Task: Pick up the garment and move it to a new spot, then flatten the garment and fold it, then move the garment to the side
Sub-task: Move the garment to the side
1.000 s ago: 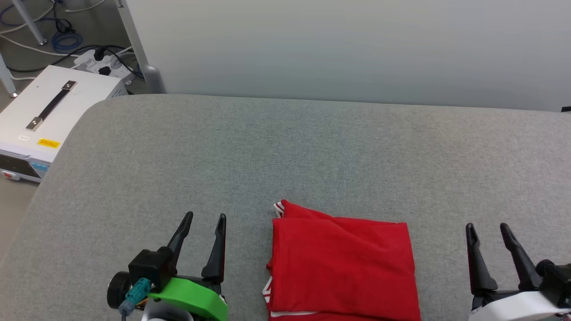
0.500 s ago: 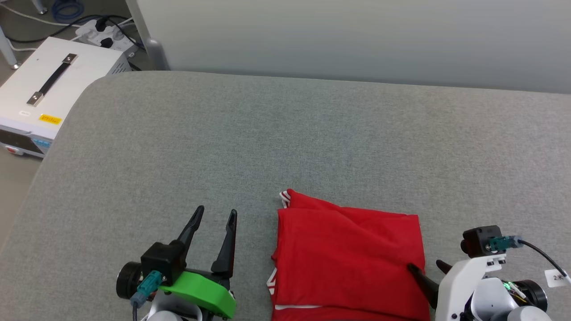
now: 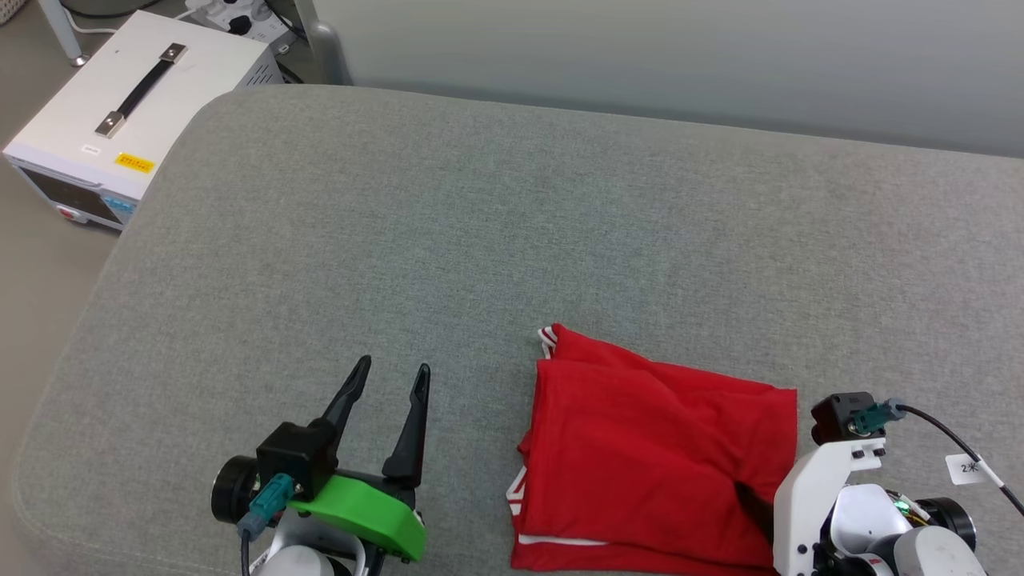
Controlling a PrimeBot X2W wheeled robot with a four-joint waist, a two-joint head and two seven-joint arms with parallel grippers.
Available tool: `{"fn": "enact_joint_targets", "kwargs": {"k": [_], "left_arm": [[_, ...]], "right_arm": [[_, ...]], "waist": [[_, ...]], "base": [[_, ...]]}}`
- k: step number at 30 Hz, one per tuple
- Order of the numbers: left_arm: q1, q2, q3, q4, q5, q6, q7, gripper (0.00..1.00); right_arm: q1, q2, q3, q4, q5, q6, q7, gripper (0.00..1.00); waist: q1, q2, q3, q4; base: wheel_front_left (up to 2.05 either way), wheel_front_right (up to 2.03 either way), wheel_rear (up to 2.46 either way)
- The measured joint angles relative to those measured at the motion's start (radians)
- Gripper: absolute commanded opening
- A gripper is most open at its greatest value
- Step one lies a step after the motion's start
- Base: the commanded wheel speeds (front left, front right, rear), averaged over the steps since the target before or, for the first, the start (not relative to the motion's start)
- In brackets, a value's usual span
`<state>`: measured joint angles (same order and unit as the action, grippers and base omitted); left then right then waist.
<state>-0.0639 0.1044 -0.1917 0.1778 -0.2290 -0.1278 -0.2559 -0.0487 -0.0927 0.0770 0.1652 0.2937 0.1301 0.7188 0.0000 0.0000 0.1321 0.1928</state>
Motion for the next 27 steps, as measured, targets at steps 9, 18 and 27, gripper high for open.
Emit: {"fn": "enact_joint_targets", "kwargs": {"k": [9,18,27], "left_arm": [[-0.001,0.004,-0.018,0.016,0.000,0.000,0.000,1.00],[-0.002,0.023,-0.076,0.035,-0.004,0.000,0.000,1.00],[-0.028,0.037,-0.134,0.017,0.023,0.000,0.000,1.00]], "right_arm": [[-0.031,-0.019,0.076,0.034,-0.002,0.000,-0.050,0.00],[-0.063,-0.200,0.229,-0.038,-0.014,0.002,-0.090,0.00],[-0.161,-0.505,0.369,-0.152,-0.022,0.002,-0.044,0.00]], "waist": [[0.0000,0.0000,0.004,-0.014],[0.0000,0.0000,-0.012,-0.086],[0.0000,0.0000,0.002,-0.205]], "base": [[0.00,0.00,0.00],[0.00,0.00,0.00],[0.00,0.00,0.00]]}}
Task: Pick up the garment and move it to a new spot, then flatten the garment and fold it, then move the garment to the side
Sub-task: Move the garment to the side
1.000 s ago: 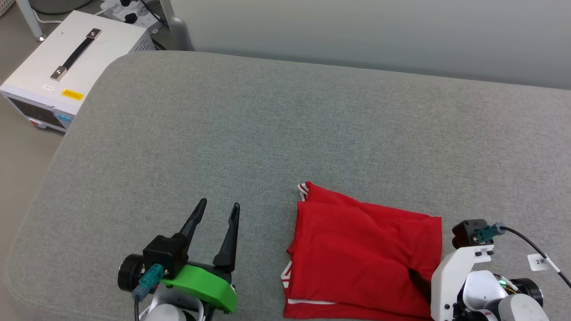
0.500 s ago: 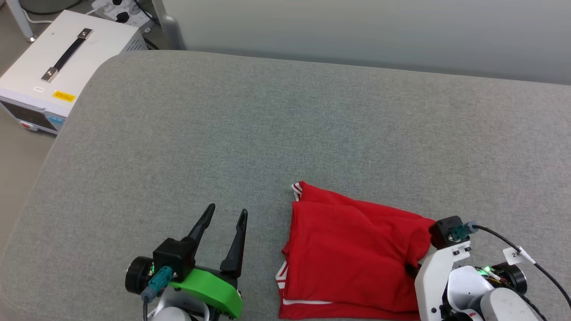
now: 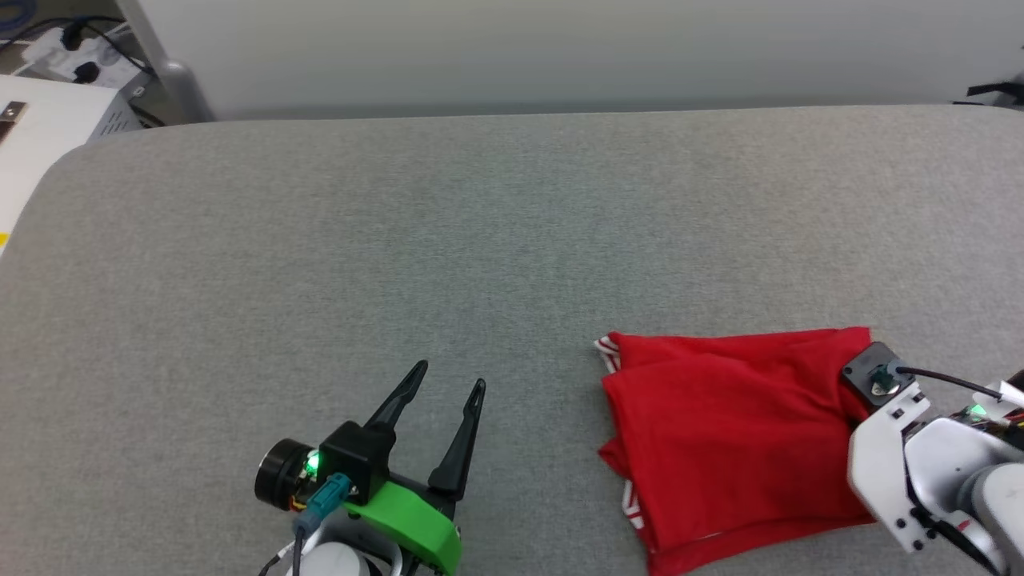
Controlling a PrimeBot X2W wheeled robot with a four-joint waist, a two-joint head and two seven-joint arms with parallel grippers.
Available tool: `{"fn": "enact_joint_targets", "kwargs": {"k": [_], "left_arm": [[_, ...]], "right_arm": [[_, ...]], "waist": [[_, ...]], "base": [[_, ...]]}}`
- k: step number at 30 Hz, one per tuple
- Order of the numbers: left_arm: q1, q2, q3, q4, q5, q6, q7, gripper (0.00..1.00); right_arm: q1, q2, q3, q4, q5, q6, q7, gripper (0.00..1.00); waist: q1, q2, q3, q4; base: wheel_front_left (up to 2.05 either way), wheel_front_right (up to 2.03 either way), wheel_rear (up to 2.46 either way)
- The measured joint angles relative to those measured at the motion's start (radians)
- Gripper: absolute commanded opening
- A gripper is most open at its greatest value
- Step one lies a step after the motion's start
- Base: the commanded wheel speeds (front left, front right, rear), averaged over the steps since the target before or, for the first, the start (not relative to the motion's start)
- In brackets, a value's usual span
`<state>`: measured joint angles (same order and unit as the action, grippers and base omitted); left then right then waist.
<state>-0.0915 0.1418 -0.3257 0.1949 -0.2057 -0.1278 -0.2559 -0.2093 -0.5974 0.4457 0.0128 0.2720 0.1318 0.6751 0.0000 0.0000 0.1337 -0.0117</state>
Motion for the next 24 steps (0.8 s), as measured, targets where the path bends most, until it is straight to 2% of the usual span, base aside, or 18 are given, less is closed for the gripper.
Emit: {"fn": "enact_joint_targets", "kwargs": {"k": [6,12,16,24], "left_arm": [[-0.057,0.002,-0.047,-0.035,0.016,0.000,0.000,1.00],[-0.120,0.032,-0.098,-0.072,0.039,0.000,0.001,1.00],[-0.169,0.053,-0.111,-0.121,0.044,0.000,0.018,1.00],[-0.226,0.095,-0.104,-0.267,0.050,0.000,0.093,1.00]], "right_arm": [[-0.070,-0.185,0.025,0.021,-0.006,0.000,-0.031,0.00],[-0.130,-0.250,0.009,0.156,-0.005,0.000,-0.160,0.00],[-0.204,-0.252,-0.027,0.286,-0.024,0.000,-0.287,0.00],[-0.361,-0.164,-0.176,0.599,-0.100,0.000,-0.512,0.00]], "waist": [[0.0000,0.0000,0.038,-0.098],[0.0000,0.0000,0.103,-0.186],[0.0000,0.0000,0.166,-0.229],[0.0001,0.0000,0.298,-0.292]], "base": [[0.00,0.00,0.00],[0.00,0.00,0.00],[0.00,0.00,0.00],[0.00,0.00,0.00]]}}
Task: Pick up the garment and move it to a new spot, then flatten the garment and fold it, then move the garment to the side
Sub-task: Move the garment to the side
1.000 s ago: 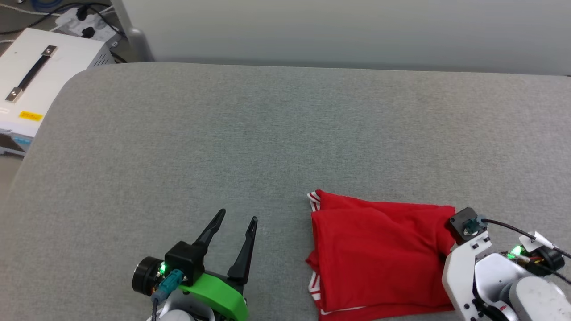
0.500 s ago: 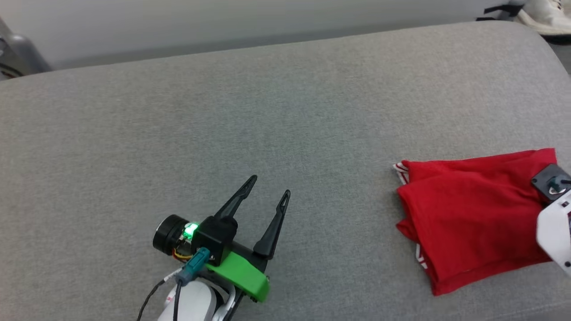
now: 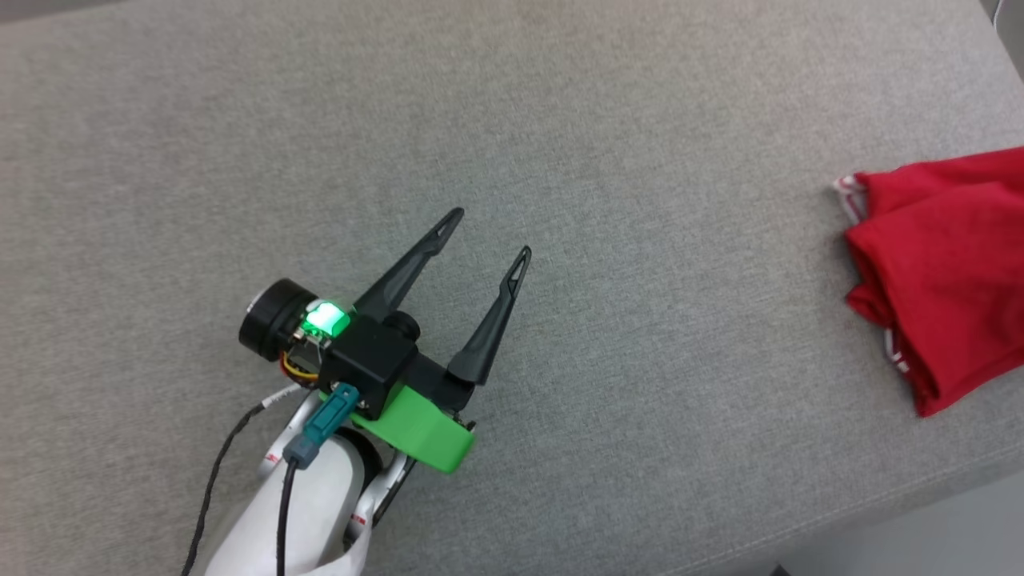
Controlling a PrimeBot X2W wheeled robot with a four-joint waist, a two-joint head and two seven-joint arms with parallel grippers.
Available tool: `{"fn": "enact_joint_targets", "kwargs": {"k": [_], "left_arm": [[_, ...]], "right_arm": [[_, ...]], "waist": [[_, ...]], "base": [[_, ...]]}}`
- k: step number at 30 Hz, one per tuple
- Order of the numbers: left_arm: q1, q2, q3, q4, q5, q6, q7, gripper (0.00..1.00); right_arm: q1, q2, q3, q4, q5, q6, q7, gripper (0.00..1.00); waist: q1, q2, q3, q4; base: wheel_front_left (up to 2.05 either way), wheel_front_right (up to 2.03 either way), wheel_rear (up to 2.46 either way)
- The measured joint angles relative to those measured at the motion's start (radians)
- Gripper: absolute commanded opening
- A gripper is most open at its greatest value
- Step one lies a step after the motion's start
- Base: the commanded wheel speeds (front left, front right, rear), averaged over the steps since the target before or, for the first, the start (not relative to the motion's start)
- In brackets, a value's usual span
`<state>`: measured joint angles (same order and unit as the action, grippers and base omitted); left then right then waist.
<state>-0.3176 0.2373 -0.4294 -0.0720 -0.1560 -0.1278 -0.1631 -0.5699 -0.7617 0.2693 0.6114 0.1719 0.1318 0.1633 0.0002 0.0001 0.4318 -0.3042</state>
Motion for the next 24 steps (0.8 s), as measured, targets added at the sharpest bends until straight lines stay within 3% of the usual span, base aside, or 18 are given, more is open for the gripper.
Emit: {"fn": "enact_joint_targets", "kwargs": {"k": [7,13,14,15,24], "left_arm": [[-0.011,0.024,0.008,-0.104,0.000,0.002,0.045,1.00],[-0.011,0.037,0.017,-0.122,-0.001,0.010,0.055,1.00],[-0.011,0.038,0.018,-0.121,-0.001,0.011,0.055,1.00],[-0.011,0.038,0.019,-0.119,-0.002,0.013,0.054,1.00],[0.005,0.023,0.044,-0.029,-0.044,0.038,-0.009,1.00]], "right_arm": [[-0.116,0.029,-0.124,0.212,-0.104,0.000,-0.131,0.00],[-0.179,0.076,-0.188,0.317,-0.166,0.000,-0.204,0.00],[-0.186,0.083,-0.197,0.331,-0.179,0.000,-0.213,0.33],[-0.191,0.089,-0.206,0.344,-0.194,0.000,-0.219,1.00],[-0.213,0.132,-0.262,0.359,-0.238,0.000,-0.314,1.00]], "waist": [[0.0000,0.0000,0.093,-0.021],[0.0000,0.0000,0.133,-0.018],[0.0000,0.0000,0.134,-0.014],[-0.0001,0.0000,0.133,-0.011],[-0.0001,0.0000,0.049,0.015]], "base": [[0.00,0.00,0.00],[0.00,0.00,0.00],[0.00,0.00,0.00],[0.00,0.00,0.00],[0.00,0.00,0.00]]}}
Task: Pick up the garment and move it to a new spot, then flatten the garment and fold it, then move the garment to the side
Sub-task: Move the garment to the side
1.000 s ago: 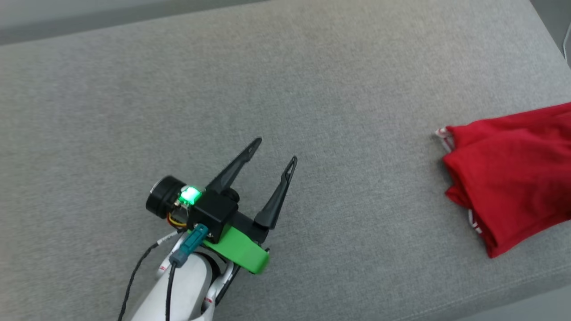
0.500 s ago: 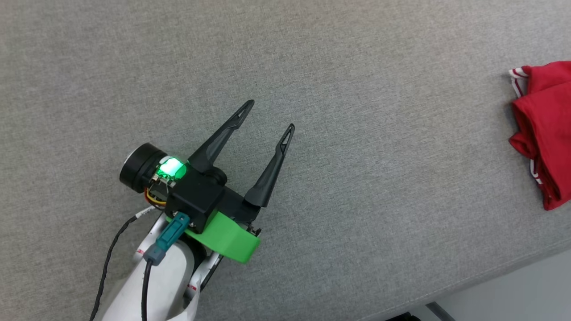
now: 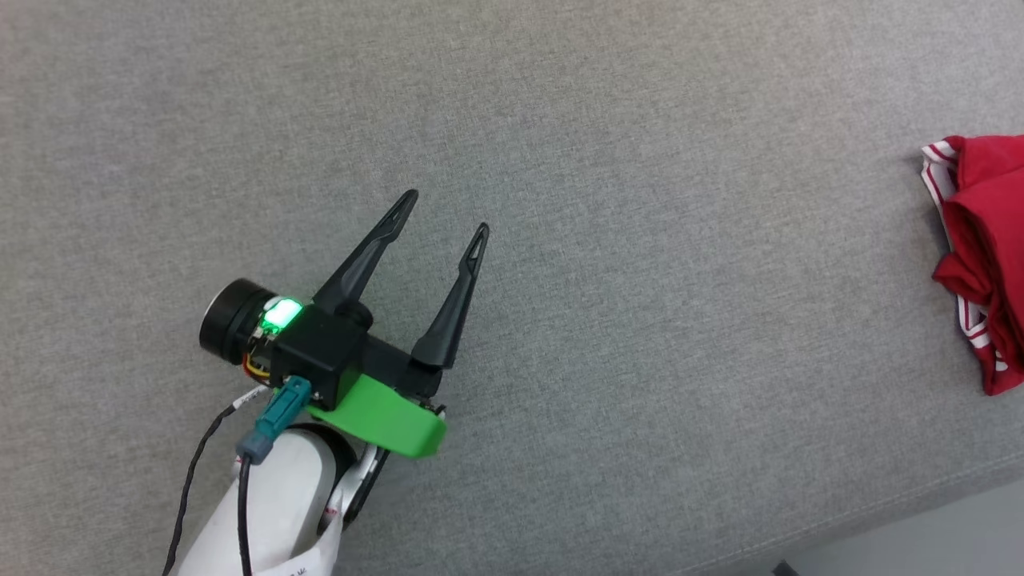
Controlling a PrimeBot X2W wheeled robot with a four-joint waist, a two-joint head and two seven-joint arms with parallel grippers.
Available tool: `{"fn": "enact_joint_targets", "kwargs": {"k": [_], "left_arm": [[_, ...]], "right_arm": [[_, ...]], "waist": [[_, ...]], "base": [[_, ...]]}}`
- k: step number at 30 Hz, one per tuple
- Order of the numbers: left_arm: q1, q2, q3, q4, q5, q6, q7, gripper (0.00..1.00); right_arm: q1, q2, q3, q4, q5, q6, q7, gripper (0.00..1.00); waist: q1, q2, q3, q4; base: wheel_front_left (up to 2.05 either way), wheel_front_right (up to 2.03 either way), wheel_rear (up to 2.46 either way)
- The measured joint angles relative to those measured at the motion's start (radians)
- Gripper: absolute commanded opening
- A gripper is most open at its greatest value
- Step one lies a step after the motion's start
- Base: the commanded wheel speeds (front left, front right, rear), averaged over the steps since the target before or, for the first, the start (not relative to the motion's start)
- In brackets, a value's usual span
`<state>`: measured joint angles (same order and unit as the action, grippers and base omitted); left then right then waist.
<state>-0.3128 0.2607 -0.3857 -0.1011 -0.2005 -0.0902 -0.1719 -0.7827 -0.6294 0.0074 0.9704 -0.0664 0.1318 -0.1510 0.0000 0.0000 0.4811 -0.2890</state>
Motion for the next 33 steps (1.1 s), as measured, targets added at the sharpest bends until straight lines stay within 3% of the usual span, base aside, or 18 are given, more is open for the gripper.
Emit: {"fn": "enact_joint_targets", "kwargs": {"k": [6,15,19,20,24,33], "left_arm": [[0.058,-0.007,0.057,0.089,-0.051,0.035,-0.046,1.00],[0.153,-0.045,0.127,0.185,-0.107,0.082,-0.078,1.00],[0.198,-0.067,0.144,0.219,-0.111,0.098,-0.083,1.00],[0.233,-0.087,0.163,0.222,-0.116,0.095,-0.084,1.00],[0.260,-0.107,0.191,0.216,-0.108,0.076,-0.084,1.00],[0.318,-0.154,0.250,0.192,-0.034,0.031,-0.084,1.00]], "right_arm": [[0.009,0.066,0.031,-0.142,0.124,0.000,-0.056,1.00],[0.272,0.168,0.019,-0.575,0.357,0.000,-0.055,1.00],[0.446,0.260,-0.024,-0.764,0.372,0.000,-0.041,1.00],[0.596,0.353,-0.044,-0.885,0.370,0.000,-0.033,1.00],[0.693,0.422,-0.048,-0.941,0.354,0.000,-0.034,1.00],[0.789,0.486,-0.043,-0.947,0.332,0.000,-0.075,1.00]], "waist": [[-0.0001,0.0000,-0.094,0.021],[-0.0001,-0.0001,-0.250,0.081],[-0.0001,-0.0001,-0.308,0.125],[-0.0001,-0.0001,-0.350,0.178],[-0.0001,-0.0001,-0.386,0.227],[-0.0001,-0.0001,-0.451,0.291]], "base": [[0.00,0.00,0.00],[0.00,0.00,0.00],[0.00,0.00,0.00],[0.00,0.00,0.00],[0.00,0.00,0.00],[0.00,0.00,0.00]]}}
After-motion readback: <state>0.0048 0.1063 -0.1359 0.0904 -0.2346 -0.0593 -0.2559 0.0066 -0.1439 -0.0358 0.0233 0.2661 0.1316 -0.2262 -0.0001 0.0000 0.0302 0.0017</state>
